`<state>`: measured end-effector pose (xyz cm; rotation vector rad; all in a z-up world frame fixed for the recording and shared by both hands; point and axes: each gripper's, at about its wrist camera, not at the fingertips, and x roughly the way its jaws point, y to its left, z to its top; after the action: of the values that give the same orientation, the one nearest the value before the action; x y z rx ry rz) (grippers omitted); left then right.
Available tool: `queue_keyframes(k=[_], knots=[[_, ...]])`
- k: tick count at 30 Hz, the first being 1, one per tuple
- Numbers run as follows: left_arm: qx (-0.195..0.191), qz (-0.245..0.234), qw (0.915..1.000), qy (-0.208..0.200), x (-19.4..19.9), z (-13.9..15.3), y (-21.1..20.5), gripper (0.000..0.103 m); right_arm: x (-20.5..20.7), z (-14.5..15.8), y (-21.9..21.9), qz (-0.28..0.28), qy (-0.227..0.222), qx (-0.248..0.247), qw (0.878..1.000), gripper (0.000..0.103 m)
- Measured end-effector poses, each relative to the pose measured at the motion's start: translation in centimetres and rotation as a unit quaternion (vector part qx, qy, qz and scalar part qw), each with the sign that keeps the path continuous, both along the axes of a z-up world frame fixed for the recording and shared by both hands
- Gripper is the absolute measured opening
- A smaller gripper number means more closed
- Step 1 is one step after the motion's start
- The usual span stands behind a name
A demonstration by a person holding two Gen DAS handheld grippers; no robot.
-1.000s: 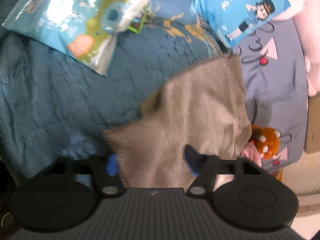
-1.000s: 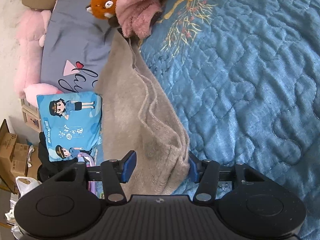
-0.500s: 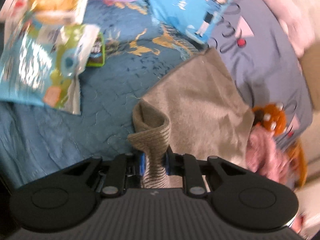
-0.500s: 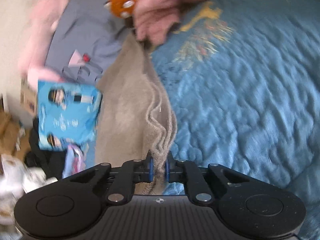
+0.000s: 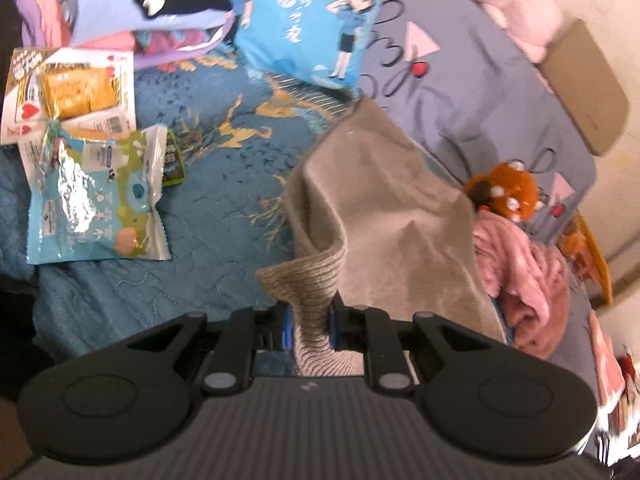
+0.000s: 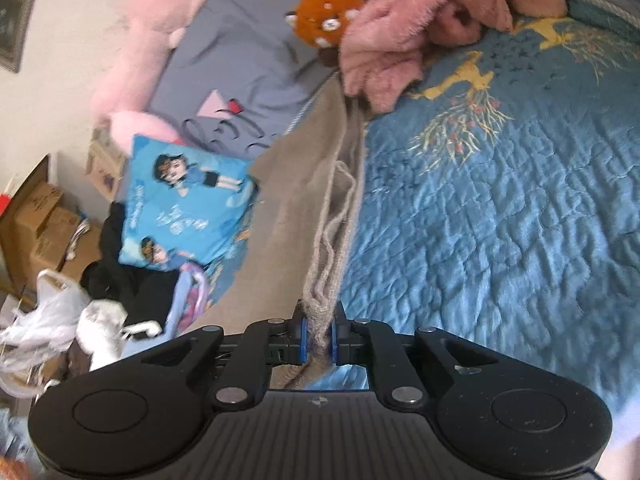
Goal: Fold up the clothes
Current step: 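Grasp the ribbed hem with the left gripper while the right grasps the sweater edge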
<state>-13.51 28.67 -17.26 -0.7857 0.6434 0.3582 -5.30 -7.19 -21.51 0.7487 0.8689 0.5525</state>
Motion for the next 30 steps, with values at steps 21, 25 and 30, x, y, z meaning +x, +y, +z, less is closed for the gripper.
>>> queue_keyframes(k=[21,25,30], knots=[[-0.048,-0.072,0.996,-0.022,-11.6,6.1,-4.5,0.018,-8.7,0.2,-7.0,0.022,0.177,0.117,0.977,0.011],[-0.067,-0.064,0.9953,-0.029,-8.7,5.5,-2.4,0.018,-4.1,0.6,-6.6,-0.001,0.198,0.174,0.965,0.011],[-0.078,-0.057,0.9936,-0.058,-2.0,6.1,0.4,0.018,3.9,2.5,-4.6,-0.019,0.19,0.196,0.962,0.011]])
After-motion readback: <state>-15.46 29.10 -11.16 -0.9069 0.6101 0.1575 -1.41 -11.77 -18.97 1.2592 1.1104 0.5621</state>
